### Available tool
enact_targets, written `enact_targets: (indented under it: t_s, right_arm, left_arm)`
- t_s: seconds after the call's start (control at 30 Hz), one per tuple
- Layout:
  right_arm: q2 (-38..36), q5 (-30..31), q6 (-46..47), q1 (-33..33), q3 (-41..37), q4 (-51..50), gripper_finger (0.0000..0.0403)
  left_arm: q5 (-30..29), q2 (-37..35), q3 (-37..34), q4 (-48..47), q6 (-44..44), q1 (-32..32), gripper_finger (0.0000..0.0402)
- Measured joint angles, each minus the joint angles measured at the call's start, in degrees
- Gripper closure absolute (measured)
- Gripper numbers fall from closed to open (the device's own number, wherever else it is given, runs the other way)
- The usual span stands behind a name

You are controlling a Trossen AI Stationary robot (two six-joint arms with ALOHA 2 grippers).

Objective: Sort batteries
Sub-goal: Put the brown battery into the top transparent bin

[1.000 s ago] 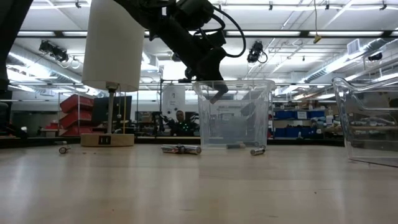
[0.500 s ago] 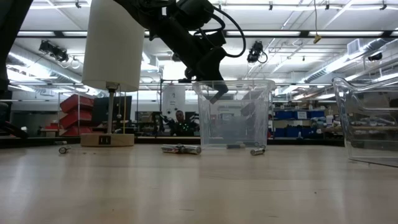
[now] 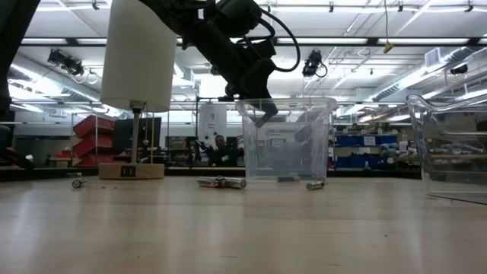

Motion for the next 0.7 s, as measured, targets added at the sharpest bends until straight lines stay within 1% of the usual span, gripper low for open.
enact_targets:
  t_s: [0.37,0.53,0.7]
  right_arm:
    - [0.0,0.0,0.0,0.0,0.0,0.0,0.0288]
    - [0.0,0.0,0.1,0.0,0.0,0.0,0.0288]
    - [0.0,0.0,0.1,0.0,0.0,0.0,0.0288]
  left_arm:
    - [0.0,0.0,0.0,0.1,-1.2,0.0,0.0293]
    - [0.0,0.0,0.0,0.6,-1.1,0.0,0.0288]
    - [0.2,-0.7,0.0,3.7,-0.1,-0.3,0.0288]
